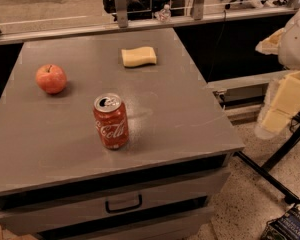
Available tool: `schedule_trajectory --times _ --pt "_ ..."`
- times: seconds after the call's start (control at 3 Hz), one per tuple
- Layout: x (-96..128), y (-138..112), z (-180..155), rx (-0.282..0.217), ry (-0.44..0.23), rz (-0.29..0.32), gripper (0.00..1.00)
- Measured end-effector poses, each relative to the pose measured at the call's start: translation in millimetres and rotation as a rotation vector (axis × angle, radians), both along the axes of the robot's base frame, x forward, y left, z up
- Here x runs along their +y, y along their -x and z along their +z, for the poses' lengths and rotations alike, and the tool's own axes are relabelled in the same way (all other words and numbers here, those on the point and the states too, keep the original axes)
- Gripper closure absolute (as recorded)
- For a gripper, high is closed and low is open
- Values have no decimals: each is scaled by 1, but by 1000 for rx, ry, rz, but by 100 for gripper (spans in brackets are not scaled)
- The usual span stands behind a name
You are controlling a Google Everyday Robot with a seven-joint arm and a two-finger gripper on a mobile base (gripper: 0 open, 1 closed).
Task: Pick apple
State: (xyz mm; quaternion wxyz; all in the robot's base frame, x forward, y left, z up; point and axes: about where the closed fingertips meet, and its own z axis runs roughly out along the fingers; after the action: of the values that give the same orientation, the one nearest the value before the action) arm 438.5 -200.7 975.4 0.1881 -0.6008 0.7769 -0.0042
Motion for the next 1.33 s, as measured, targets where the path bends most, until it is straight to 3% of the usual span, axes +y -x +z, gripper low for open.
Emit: schedule_trajectory --times 0.33,0.67,1.0,1.33 --pt "37 -25 0 -52 -188 29 0" --pt "83 -77 -1 -97 -362 39 0" --pt "120 -113 1 -157 -458 39 0" --pt "120 -113 1 -157 -458 39 0"
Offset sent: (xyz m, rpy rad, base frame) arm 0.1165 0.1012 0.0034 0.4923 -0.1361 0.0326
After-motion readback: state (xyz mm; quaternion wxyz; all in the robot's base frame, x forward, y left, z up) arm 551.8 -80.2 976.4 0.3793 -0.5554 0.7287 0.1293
